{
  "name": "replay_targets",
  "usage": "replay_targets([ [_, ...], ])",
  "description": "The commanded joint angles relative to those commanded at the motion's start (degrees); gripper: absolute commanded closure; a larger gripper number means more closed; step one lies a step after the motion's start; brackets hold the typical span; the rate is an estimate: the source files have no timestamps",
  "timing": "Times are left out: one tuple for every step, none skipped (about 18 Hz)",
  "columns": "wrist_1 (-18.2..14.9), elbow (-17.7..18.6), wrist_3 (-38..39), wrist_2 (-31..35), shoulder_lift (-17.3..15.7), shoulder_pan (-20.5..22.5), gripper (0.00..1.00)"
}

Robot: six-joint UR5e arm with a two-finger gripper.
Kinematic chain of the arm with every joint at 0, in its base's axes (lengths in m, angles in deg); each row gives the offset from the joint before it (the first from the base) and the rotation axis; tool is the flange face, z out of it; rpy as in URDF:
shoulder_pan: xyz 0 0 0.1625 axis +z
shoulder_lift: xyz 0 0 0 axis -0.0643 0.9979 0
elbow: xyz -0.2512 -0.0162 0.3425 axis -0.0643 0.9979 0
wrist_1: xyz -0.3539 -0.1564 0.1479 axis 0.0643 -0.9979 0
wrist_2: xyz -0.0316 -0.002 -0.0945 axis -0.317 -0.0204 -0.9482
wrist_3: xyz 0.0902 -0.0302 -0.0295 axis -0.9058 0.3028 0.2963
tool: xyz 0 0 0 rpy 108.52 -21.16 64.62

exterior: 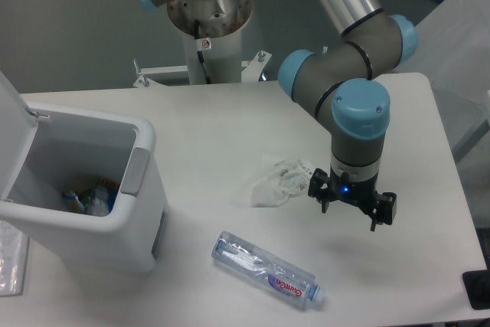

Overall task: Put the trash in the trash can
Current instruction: 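Move the open gripper down over the crumpled white tissue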

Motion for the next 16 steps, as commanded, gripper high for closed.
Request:
replay_targets([
  [0.1, 0.1, 0.1, 0.1, 0.1, 0.0, 0.0],
  [0.1, 0.4, 0.1, 0.1, 0.1, -0.1, 0.0],
  [0.2, 1.0, 0.1, 0.1, -0.1, -0.1, 0.0],
  [0.2, 1.6, 0.1, 0.1, -0.3, -0.2, 0.0],
  [0.3, 2.1, 0.1, 0.0, -0.8, -0.2, 0.0],
  [0.2, 2.5, 0.0, 0.0, -1.5, -0.2, 0.0],
  [0.2, 2.7, 0.1, 0.0, -1.8, -0.3, 0.0],
  [0.3, 3.8, 0.1, 0.1, -1.8, -0.4, 0.0],
  [0.4, 5.3, 0.1, 0.0, -2.0, -0.4, 0.0],
  [0.7, 7.4, 0.2, 0.0, -2.4, -0.3, 0.0],
  [1.9, 9.3, 0.2, -0.2, -3.1, -0.3, 0.0],
  [2.8, 10.9, 0.1, -0.2, -3.8, -0.4, 0.0],
  [2.8, 11.9, 0.0, -0.2, -4.3, -0.4, 0.0],
  [2.7, 13.2, 0.1, -0.2, -4.9, -0.8, 0.0],
  [2.6, 14.9, -0.3, -0.1, -6.0, -1.8, 0.0],
  [2.6, 17.0, -0.3, 0.0, -7.2, -2.5, 0.0],
])
